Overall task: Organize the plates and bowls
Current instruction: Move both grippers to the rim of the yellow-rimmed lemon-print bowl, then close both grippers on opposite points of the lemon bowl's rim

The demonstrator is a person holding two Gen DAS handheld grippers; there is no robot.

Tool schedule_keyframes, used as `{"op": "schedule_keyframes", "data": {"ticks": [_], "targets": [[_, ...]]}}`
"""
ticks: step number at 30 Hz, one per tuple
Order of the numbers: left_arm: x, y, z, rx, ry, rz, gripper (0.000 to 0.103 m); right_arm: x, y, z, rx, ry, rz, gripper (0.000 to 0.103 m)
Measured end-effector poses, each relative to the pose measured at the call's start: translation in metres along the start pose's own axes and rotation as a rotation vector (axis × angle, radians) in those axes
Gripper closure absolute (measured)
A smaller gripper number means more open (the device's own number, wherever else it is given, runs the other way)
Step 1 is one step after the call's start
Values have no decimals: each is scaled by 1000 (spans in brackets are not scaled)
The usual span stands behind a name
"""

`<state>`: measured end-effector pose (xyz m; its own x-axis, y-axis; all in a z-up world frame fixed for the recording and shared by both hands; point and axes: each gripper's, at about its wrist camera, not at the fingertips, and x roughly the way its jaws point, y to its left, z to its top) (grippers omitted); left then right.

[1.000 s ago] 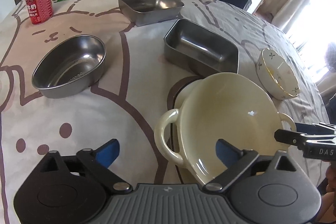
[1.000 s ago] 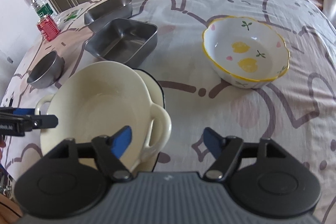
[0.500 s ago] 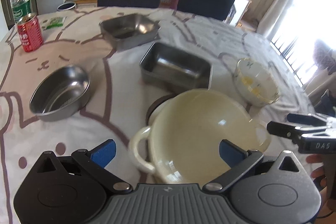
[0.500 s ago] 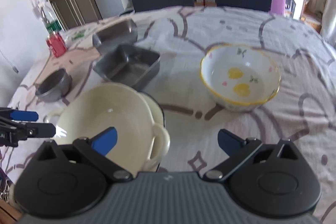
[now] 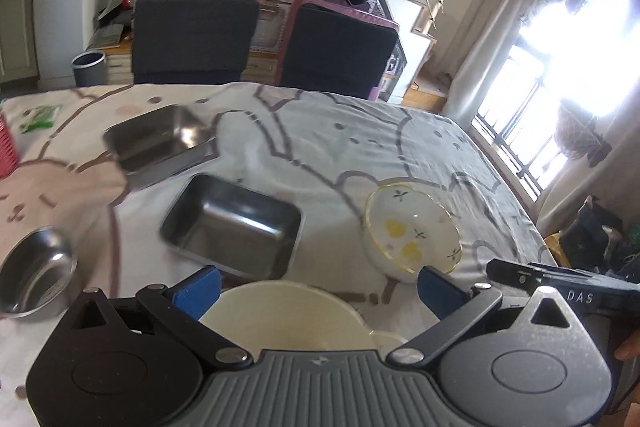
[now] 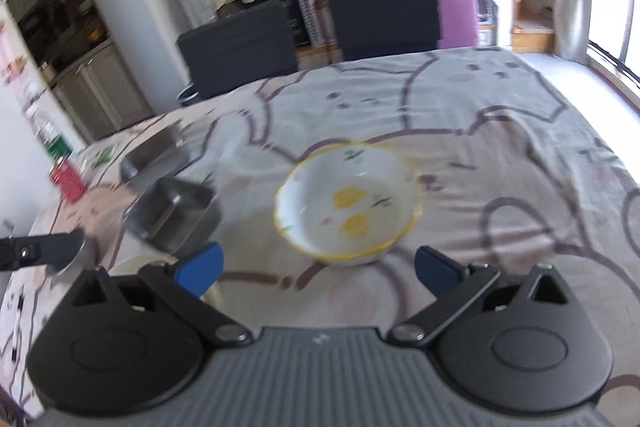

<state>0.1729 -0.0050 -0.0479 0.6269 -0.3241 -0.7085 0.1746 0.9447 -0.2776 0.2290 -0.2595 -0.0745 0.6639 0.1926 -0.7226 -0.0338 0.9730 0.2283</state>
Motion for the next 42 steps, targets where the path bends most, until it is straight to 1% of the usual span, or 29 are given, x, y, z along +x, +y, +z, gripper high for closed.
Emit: {"op": "schedule_keyframes", "data": {"ticks": [2,5,8,9,10,11,12,13,14,16,17,18,19,20,21,24,27,30,31,33,35,39,41,42], "targets": [[10,-10,4,13,-2,7,0,0,-14,5,27,-10,-20,0],[27,-25,9,29,4,7,0,2,-36,15,51,-22,-8,0],[46,-35,15,13,15,-4,0,8,-53,26,70,-16,-32,1],[53,-37,17,2,20,-11,1,11,-57,29,75,-9,-38,1],[58,-39,19,-7,23,-20,2,15,-63,33,80,-3,-33,4],[63,-41,20,-16,27,-30,6,17,-69,36,87,2,-22,6],[69,-43,21,-24,33,-41,9,22,-74,40,92,8,-12,11],[75,-46,22,-30,43,-48,15,25,-76,43,92,12,-5,13],[80,-48,22,-30,54,-52,21,29,-78,46,91,17,-9,19],[93,-54,24,-17,75,-55,28,39,-80,51,75,39,-16,34],[99,-57,26,-5,87,-52,33,47,-79,54,68,54,-14,38],[106,-61,27,11,99,-45,36,51,-78,55,65,67,-18,50],[113,-64,29,30,112,-35,44,57,-78,56,62,85,-32,60],[118,-66,30,46,123,-27,48,62,-78,57,59,101,-43,64],[124,-68,31,57,132,-20,48,69,-78,58,53,118,-46,67],[139,-68,35,56,152,3,49,85,-78,59,37,154,-58,71],[154,-64,39,38,173,29,52,97,-79,61,44,180,-56,75],[168,-60,43,32,194,43,57,108,-79,63,62,207,-54,83],[173,-58,43,36,202,48,61,113,-80,63,70,216,-58,84],[180,-56,44,30,217,47,66,120,-80,63,73,233,-69,91],[186,-54,44,15,230,40,76,127,-83,64,72,241,-64,92],[195,-54,41,1,240,38,82,136,-86,66,73,258,-55,93],[199,-55,39,1,251,30,89,140,-91,66,114,269,-41,94],[201,-56,39,-4,255,26,91,142,-93,65,135,274,-34,94]]}}
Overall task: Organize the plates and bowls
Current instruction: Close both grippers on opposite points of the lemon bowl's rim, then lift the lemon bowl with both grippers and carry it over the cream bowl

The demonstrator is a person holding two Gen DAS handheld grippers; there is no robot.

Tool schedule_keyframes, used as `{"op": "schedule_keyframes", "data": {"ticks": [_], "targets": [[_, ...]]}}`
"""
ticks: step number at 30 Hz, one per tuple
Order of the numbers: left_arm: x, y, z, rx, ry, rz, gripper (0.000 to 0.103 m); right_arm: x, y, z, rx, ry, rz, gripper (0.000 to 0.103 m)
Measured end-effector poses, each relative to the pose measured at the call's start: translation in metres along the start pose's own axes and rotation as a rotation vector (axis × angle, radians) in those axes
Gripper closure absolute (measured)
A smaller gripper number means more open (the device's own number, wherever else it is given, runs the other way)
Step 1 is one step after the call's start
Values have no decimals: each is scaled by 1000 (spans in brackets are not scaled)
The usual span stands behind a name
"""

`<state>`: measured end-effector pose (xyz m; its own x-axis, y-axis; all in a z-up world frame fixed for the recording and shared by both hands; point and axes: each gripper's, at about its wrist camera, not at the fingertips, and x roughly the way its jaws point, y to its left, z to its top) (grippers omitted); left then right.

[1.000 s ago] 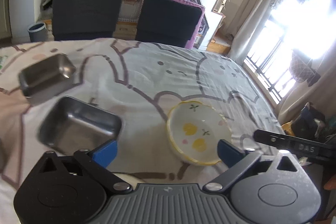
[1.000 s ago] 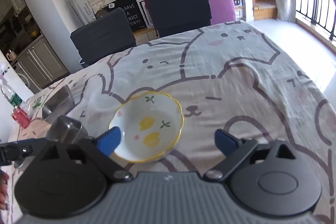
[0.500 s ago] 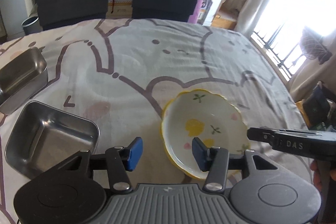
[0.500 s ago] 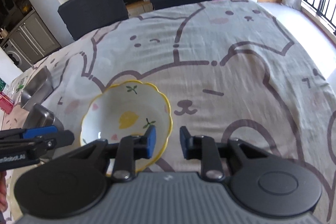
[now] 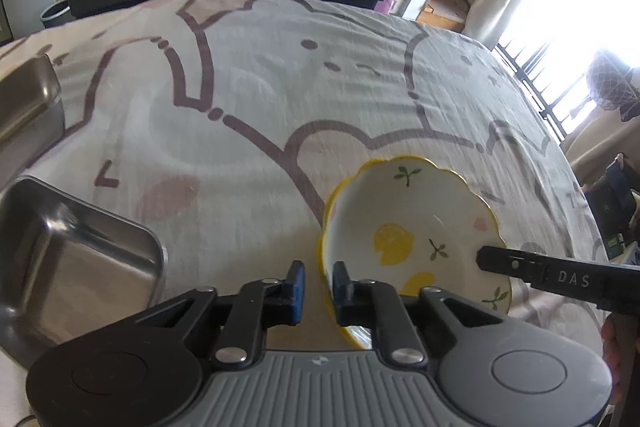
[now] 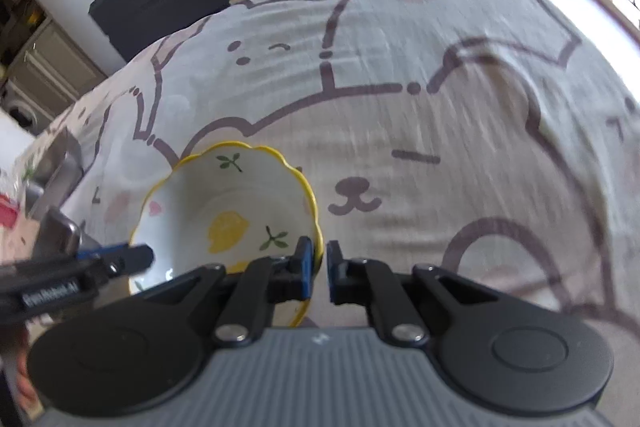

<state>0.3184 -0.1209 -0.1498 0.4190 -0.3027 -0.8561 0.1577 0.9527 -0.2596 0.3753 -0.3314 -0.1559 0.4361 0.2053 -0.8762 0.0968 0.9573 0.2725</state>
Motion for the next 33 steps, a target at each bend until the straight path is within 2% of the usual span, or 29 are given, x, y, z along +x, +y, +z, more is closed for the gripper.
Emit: {"op": "schedule_keyframes", "data": {"ticks": [2,6,9,12,18,25,33], "targets": [[3,-1,0,-8,4,-6,94,2,1,1,-9,3,-1,94],[9,-2,-1,-10,5,-3,94,7,2,1,-19,14,-1,95],[12,-2,-2,-8,5,-8,94,12,-4,2,40,35,24,95],[13,0,-2,-11,6,-17,94,14,1,1,11,28,10,94],[7,-11,-6,67,-23,21,94,11,6,-3,-33,27,-4,93],[-14,-16,-8,109,-73,20,94,-8,11,-9,-75,-10,-15,93],[-59,-12,-18,98,-145,13,94,-48,23,-20,-106,-93,14,92]]}}
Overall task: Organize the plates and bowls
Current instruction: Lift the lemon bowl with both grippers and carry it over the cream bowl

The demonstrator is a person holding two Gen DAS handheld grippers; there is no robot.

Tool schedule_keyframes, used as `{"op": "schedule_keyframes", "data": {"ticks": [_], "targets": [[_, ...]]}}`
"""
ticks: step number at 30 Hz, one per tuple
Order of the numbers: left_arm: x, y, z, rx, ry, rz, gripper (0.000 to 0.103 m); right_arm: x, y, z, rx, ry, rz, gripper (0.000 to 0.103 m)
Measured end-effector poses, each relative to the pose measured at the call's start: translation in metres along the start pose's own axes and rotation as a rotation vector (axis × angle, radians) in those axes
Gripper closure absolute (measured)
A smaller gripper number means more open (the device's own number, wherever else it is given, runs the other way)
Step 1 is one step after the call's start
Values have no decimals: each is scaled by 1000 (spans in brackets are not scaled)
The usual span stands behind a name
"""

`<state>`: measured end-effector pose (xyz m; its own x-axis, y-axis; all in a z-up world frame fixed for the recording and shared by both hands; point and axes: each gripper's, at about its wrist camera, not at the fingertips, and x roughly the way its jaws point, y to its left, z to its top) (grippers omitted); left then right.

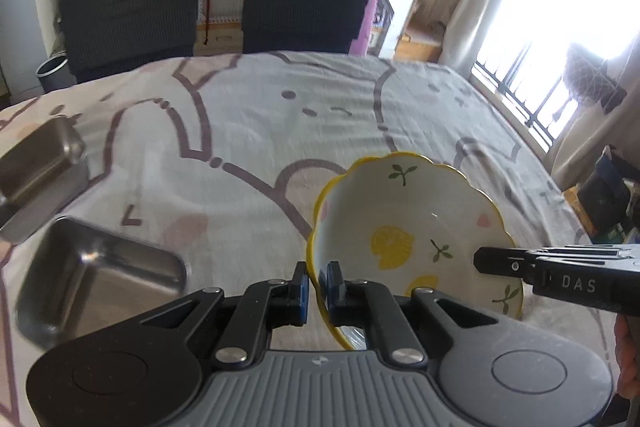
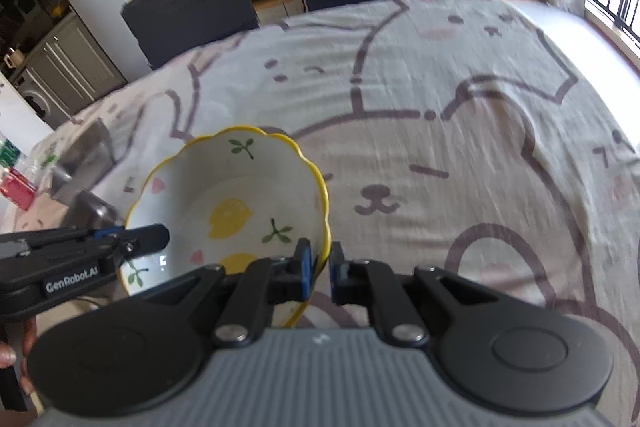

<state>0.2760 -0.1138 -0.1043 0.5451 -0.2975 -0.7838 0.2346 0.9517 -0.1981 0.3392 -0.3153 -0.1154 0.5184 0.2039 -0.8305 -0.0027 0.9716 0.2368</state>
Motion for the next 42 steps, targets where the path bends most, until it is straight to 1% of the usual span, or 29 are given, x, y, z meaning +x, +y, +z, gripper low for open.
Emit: {"op": "schedule_keyframes", "data": {"ticks": [3,8,15,23,28,34,42], "targets": [[-19,5,-4,-13,-22,13,94,-16,11,-3,-8,-36,24,92],[-53,19,-13,-26,-56,40,94,-39,34,-12,-23,-62,59,92],[-100,44,-33,-40,-104,80,94,-61,74,-31,-71,-81,114,92],[-143,73,-60,-53,-128,104,94,-76,112,-48,-133,-86,180,92],[-156,89,-76,-75,-122,120,94,-77,139,-64,-185,-68,190,92],[-167,107,-96,-98,-112,115,94,-76,159,-75,-233,-52,218,91],[-157,127,-116,-115,-38,118,93,-58,182,-96,-312,22,197,91]]}}
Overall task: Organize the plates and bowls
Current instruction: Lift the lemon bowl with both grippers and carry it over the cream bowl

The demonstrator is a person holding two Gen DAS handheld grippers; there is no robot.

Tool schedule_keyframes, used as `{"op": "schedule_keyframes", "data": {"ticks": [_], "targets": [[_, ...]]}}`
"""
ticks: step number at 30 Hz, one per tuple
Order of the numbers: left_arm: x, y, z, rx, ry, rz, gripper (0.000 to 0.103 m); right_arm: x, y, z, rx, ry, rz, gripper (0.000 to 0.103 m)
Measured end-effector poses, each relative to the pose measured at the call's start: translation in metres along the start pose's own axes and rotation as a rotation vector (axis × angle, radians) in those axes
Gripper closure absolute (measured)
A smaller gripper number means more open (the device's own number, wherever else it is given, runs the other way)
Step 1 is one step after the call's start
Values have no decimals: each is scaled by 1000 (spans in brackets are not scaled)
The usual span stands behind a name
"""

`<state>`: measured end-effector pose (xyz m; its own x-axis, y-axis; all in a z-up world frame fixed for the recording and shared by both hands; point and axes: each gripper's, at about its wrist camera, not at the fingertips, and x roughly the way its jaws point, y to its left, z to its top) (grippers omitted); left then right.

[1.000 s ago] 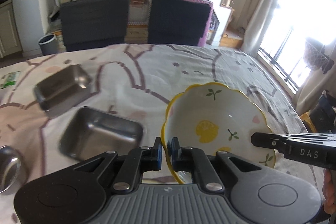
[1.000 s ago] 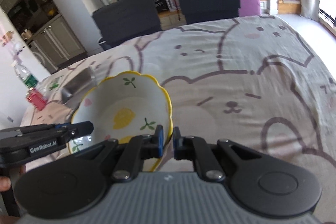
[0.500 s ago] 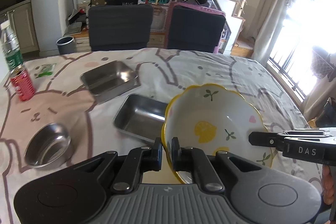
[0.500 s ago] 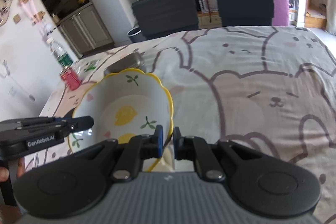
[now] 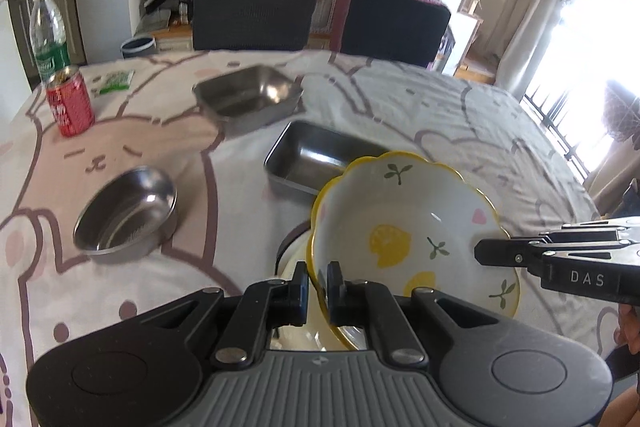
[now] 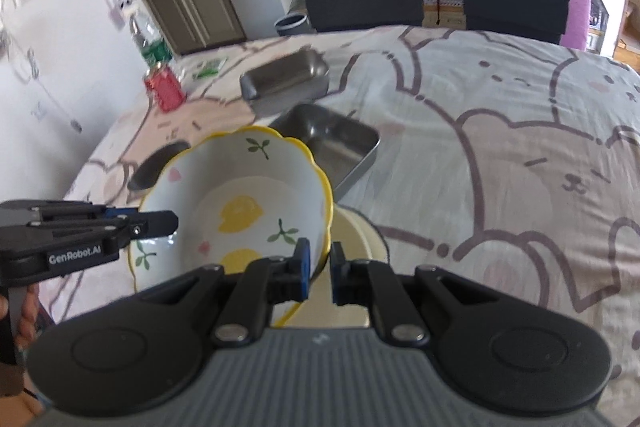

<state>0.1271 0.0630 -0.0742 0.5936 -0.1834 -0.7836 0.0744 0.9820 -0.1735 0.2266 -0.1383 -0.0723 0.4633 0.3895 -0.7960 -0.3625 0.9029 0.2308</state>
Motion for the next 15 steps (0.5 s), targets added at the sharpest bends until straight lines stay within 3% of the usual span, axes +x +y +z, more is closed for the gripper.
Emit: {"op": "schedule_keyframes", "data": {"ticks": [15], "targets": [[32,-3,-14,40,133,-11,93,28,1,-15,-5,123,-46,91]]}}
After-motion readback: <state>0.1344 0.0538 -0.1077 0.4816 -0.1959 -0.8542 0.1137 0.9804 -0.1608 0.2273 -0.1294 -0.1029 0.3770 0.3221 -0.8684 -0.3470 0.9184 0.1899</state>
